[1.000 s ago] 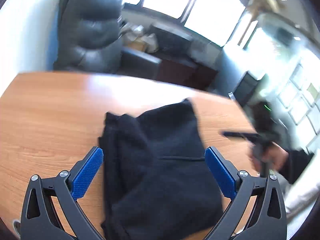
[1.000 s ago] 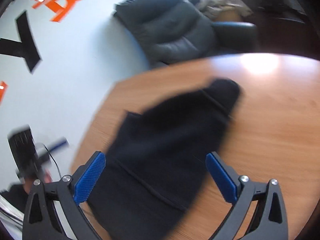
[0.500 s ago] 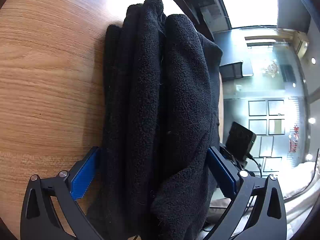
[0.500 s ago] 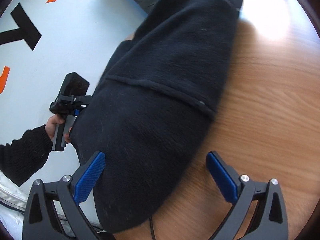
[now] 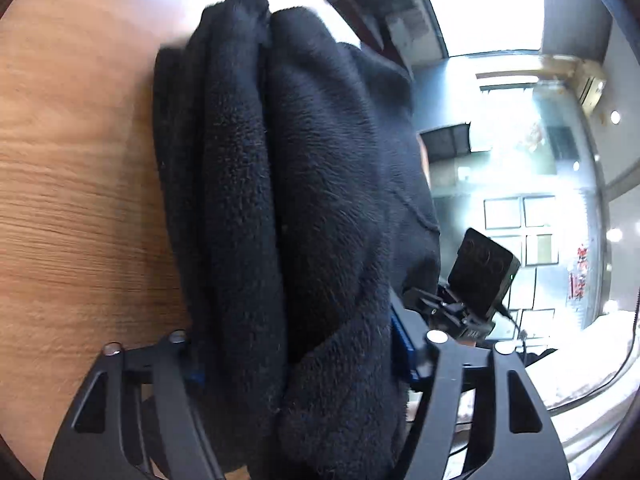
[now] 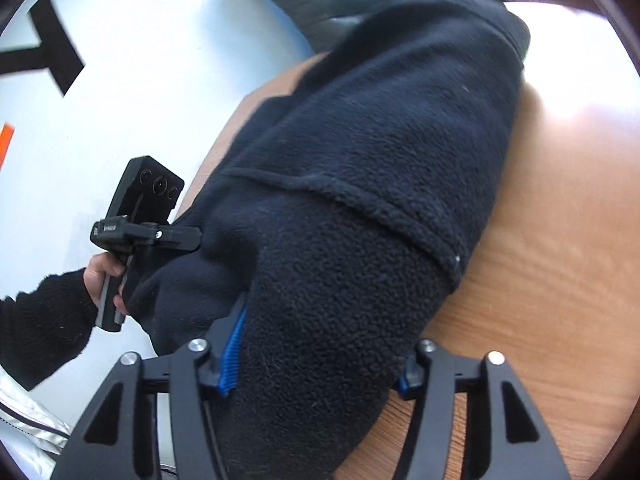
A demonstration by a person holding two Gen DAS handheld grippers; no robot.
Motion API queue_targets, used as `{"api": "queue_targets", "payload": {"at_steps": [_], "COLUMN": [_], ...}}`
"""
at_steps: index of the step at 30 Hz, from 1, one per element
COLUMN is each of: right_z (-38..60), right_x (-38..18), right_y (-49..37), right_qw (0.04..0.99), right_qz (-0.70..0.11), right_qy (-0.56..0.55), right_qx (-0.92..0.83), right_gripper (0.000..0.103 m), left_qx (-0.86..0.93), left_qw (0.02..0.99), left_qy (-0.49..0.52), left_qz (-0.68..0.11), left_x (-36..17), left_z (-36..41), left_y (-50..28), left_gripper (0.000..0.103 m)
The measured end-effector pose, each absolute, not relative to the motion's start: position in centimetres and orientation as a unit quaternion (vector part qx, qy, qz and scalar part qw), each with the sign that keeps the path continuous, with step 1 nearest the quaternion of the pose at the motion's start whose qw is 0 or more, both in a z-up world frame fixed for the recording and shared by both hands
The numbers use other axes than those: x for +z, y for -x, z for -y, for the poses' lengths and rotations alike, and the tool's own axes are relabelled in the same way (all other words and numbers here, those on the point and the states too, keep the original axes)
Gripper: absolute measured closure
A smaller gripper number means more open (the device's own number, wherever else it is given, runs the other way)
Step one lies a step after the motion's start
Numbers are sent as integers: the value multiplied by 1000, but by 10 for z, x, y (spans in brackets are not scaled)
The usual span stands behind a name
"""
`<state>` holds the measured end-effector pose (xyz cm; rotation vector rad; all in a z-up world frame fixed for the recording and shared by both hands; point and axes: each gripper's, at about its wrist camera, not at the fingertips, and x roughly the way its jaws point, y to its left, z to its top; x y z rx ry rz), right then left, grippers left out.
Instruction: Fold clothes
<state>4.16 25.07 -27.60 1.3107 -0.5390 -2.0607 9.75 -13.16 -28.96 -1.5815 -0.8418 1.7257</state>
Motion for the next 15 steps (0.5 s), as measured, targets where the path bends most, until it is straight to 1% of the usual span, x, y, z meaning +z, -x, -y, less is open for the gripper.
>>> {"api": "queue_targets", "payload": {"at_steps": [3,6,10,12,15], "right_z": [-233,-209,-156,-127,-77], "right_x": [-247,-219,-190,-182,-183], "right_y": [-38,-21,21,45,85], "right_qw": [330,353,398,415,431], "right_qz": [177,175,162,155,146], "right_qy": [-470,-437,-396,-381,-371], "right_qx": [-800,-808,-812,-812,-809], "right_gripper": [49,49,49,49,49], "left_qx": [686,721,773,791,810], "left_qw": [315,300,265,245,214], "left_qy": [571,536,497,487,487], "left_qz": [324,320,291,278,246], "left_x": [-256,-214,-165,-152,-149], "left_z": [156,192,263,298,346], "left_y": [-98,-93,-51,-32,-1], "left_gripper": [43,43,43,42,42]}}
